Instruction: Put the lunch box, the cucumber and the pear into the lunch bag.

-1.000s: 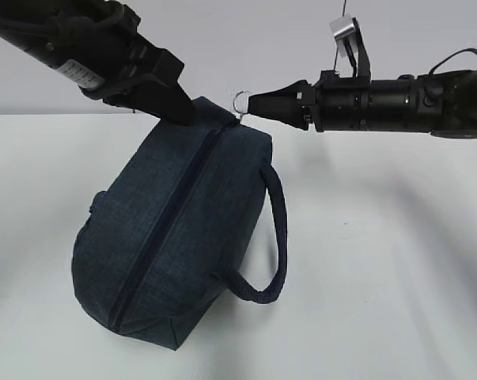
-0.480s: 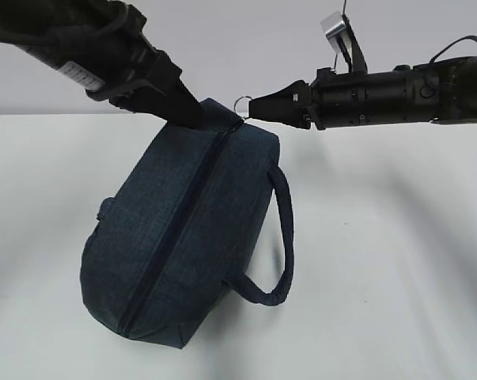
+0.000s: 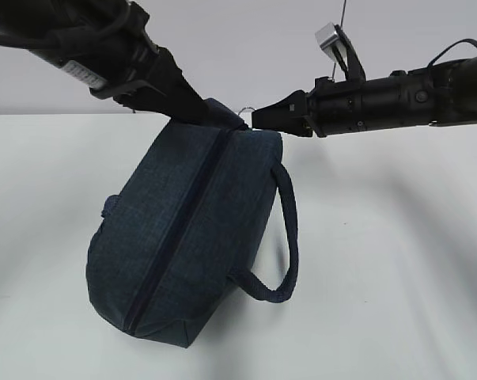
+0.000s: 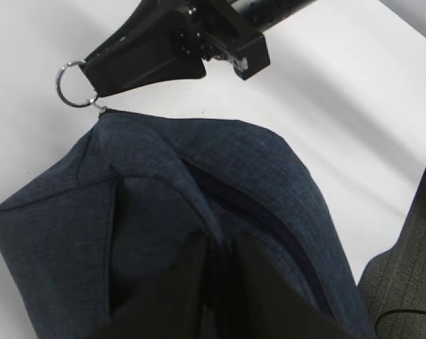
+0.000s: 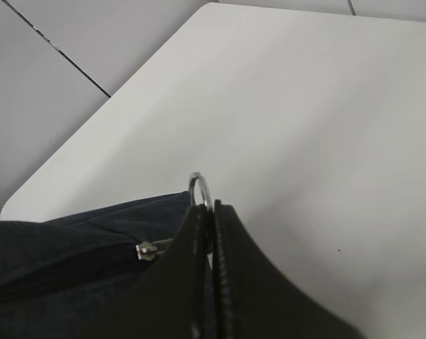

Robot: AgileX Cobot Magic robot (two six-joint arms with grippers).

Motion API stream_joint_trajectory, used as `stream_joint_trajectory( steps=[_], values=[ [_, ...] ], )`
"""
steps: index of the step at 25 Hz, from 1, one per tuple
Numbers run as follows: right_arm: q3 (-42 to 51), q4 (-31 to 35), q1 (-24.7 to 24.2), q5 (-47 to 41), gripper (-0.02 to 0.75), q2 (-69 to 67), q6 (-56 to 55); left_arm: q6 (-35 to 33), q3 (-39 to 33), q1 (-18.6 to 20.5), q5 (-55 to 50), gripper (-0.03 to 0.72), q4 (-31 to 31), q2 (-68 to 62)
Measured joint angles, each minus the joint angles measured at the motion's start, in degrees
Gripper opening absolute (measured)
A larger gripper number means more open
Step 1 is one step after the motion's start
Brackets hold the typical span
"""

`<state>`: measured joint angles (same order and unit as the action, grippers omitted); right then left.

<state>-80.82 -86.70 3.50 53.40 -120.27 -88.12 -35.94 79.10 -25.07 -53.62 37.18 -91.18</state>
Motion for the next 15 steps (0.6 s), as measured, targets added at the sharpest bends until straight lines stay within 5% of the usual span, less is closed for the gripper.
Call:
stream_joint_trajectory(
  steps=[15],
  values=[
    [-0.2,-0.9,0.2,0.4,0.0,-1.0,-1.5,-0.2,0.0,0.0,0.5,0.027,-0.1,0.0]
  ],
)
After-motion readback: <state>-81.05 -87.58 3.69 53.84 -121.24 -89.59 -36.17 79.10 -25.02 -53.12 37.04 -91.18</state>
